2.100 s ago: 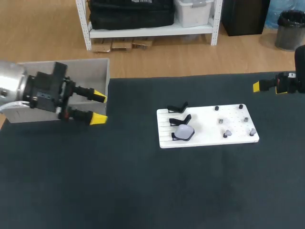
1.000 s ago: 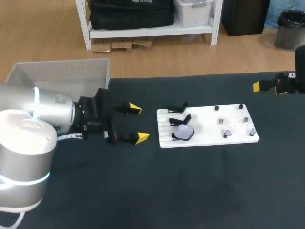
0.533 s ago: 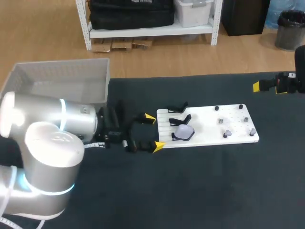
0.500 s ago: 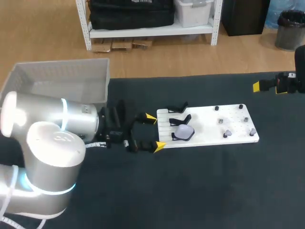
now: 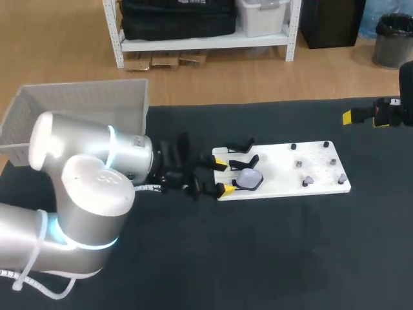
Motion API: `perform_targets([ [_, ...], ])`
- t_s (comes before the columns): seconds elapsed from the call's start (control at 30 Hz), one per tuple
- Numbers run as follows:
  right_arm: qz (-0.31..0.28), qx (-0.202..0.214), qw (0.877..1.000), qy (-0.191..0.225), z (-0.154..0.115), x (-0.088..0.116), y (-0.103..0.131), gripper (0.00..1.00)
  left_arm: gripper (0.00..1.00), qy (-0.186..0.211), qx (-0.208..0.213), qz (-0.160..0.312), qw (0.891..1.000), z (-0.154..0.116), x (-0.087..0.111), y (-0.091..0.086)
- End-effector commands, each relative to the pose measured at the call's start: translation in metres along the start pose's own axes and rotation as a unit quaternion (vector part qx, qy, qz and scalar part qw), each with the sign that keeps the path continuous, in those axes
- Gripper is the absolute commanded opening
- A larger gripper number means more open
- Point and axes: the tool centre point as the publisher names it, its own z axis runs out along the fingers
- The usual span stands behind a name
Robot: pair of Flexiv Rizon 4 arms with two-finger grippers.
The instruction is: Pick up each earbud case from the left stands, insert the matching earbuds, close the lid, and place the case in the box.
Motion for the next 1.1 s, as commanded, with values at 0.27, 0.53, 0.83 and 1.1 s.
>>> perform_targets([
  [0.27, 0.000, 0.000, 1.000, 0.000, 0.000, 0.000, 0.000, 1.00, 0.69, 0.012, 0.021, -0.007, 1.000, 0.013, -0.003, 0.004],
  [0.53, 0.000, 0.000, 1.000, 0.000, 0.000, 0.000, 0.000, 1.00, 0.69, 0.006, 0.033, -0.011, 0.999, 0.024, -0.002, 0.006],
  [0.83, 0.000, 0.000, 1.000, 0.000, 0.000, 0.000, 0.000, 1.00, 0.67, -0.008, 0.050, -0.011, 0.999, 0.033, -0.007, 0.007],
  [1.1, 0.000, 0.000, 1.000, 0.000, 0.000, 0.000, 0.000, 1.00, 0.67, -0.013, 0.063, -0.015, 0.998, 0.041, -0.007, 0.006],
])
